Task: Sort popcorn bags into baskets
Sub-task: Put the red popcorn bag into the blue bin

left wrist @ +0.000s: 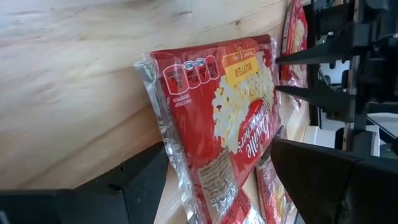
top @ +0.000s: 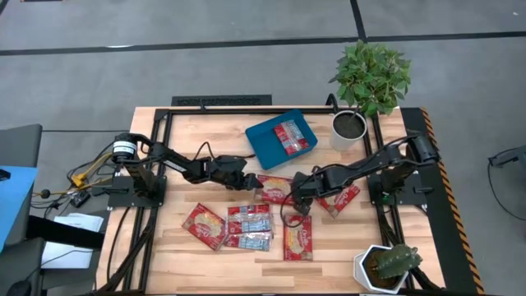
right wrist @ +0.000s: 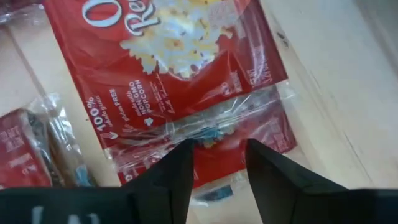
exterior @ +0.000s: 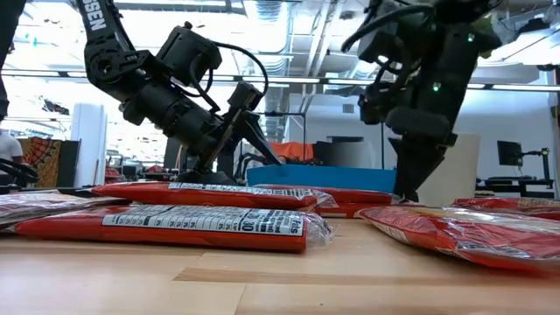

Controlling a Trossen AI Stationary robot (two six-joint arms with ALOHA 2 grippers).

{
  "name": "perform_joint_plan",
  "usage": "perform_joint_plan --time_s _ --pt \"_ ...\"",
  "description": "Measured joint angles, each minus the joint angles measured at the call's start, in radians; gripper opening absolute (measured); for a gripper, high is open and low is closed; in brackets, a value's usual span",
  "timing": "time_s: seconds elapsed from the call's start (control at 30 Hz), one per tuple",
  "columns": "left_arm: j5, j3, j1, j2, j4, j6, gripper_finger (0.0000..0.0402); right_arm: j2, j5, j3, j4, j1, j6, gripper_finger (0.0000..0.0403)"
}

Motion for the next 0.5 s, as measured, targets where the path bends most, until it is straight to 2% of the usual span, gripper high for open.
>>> perform_joint_plan --time_s 0.3,0.4,0.5 --pt "0.006 0.0 0.0 0.001 0.006 0.02 0.0252 0.023 -0.045 0.0 0.1 -0.017 -0.062 0.0149" --pt "0.014 0.0 0.0 0.001 -0.001 0.018 0.0225 0.023 -0.045 0.0 0.115 -0.026 -0.07 0.0142" --pt "0.014 0.0 0.0 0.001 -0.01 0.018 0.0173 0.023 -0.045 0.0 0.119 -0.029 -0.072 0.0136"
